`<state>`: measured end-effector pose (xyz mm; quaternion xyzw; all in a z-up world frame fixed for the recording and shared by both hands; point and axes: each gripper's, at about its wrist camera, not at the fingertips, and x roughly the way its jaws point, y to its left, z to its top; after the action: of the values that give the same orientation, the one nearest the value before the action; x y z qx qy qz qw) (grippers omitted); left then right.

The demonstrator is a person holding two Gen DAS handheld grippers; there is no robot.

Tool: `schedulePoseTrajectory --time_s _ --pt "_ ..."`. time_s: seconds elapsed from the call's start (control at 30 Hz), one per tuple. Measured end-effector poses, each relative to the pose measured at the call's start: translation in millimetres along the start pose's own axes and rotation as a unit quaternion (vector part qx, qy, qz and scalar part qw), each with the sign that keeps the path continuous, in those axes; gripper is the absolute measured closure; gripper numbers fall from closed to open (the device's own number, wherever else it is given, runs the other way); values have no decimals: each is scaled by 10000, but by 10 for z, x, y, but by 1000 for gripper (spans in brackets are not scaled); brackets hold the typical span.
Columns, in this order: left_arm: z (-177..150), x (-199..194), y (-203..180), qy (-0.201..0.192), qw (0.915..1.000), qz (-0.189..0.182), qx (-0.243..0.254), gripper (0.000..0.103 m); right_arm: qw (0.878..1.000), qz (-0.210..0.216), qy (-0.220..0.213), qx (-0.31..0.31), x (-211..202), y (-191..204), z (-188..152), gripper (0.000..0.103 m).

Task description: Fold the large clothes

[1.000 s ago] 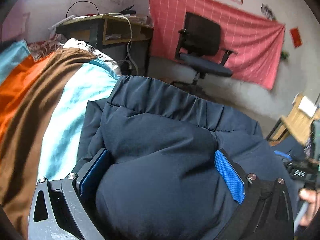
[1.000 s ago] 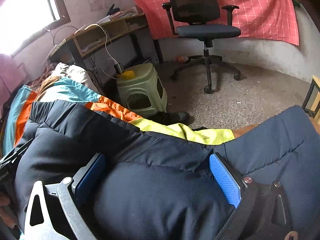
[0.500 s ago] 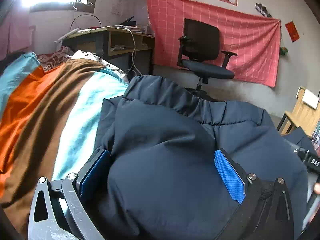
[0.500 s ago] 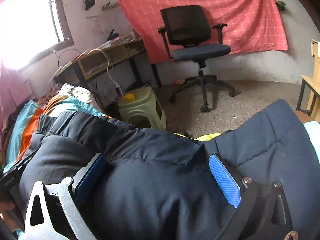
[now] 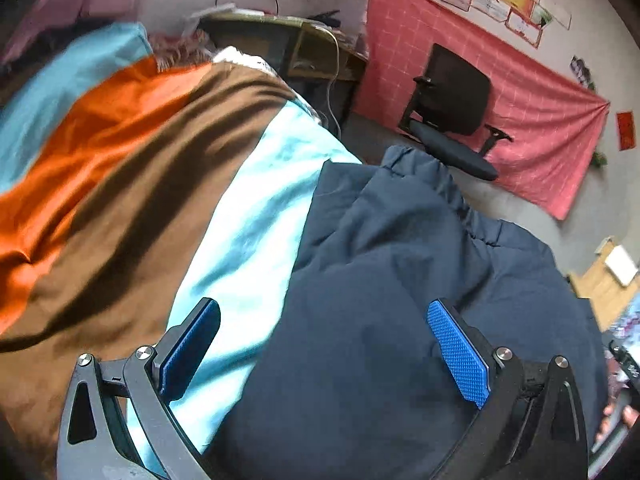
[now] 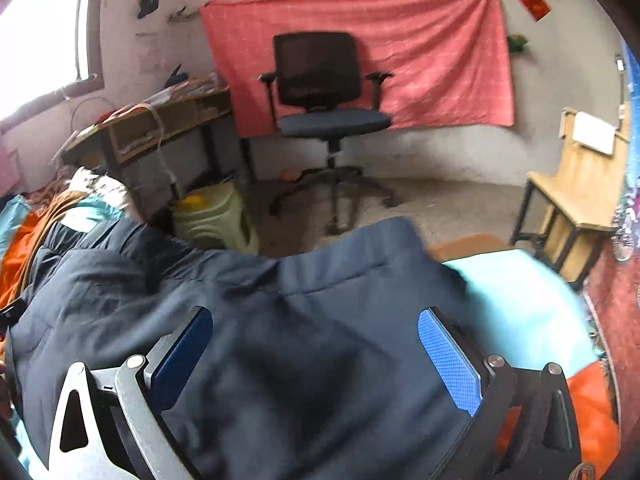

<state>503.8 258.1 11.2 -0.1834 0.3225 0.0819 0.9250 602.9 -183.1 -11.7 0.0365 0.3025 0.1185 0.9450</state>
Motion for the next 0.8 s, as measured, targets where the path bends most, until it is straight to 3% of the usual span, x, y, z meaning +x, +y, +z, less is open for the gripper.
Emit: schedulePoseTrajectory --time_s 0.2,0.37,0.6,0.8 --pt "106 -27 104 233 9962 -426 717 1 9999 -30 -119 -42 -201 -462 -89 0" --pt "156 95 88 564 9929 -641 830 1 9999 -55 112 18 -147 -792 -222 0" --pt "340 431 169 1396 9803 -1241 646 1 9951 610 761 -143 42 -994 -194 0" --pt "476 729 218 1712 9697 -1672 496 1 9712 1419 1895 256 559 -1199 -217 0"
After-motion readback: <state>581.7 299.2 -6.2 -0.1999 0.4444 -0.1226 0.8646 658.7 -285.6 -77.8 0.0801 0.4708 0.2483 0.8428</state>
